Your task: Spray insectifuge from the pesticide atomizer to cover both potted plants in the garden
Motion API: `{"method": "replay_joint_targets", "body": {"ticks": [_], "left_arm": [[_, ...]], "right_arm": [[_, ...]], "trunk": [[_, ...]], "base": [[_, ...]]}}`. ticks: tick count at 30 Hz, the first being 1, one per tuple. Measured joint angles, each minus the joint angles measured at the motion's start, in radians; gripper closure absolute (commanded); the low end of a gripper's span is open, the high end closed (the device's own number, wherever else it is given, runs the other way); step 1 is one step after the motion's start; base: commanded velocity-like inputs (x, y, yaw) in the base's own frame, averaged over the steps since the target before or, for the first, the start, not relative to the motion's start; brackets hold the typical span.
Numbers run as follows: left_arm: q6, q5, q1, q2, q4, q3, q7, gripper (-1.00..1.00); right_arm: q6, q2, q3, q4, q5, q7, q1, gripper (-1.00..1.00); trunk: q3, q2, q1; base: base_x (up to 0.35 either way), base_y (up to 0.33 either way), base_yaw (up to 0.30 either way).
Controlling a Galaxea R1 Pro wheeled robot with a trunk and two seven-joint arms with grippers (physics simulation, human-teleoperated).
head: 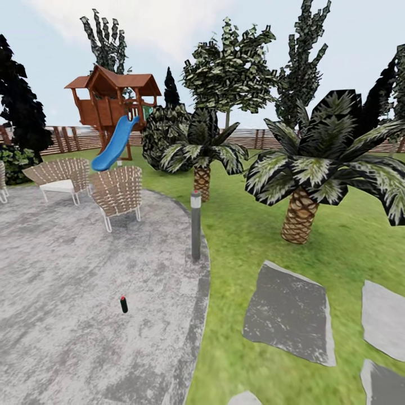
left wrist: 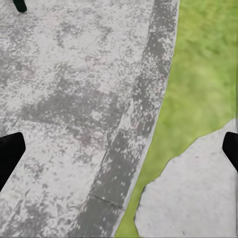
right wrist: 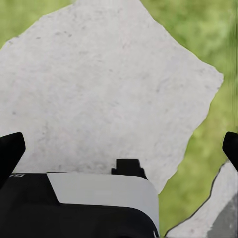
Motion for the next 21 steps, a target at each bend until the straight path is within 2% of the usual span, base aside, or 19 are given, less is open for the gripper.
{"method": "replay_joint_targets", "body": {"ticks": [15, 21], "left_arm": [[0.000, 0.000, 0.000, 0.000, 0.000, -0.001, 0.000, -1.00], [0.000, 0.000, 0.000, 0.000, 0.000, -0.001, 0.000, -1.00]], "right_arm": [[0.000, -0.003, -0.002, -0.003, 0.000, 0.002, 0.000, -1.00], [0.000, 0.001, -0.002, -0.004, 0.000, 0.000, 0.000, -1.00]], "trunk": [[0.000, 0.000, 0.000], [0.000, 0.000, 0.000]], "base": [[0.253, -0.234, 0.003], [0.253, -0.234, 0.183]]}}
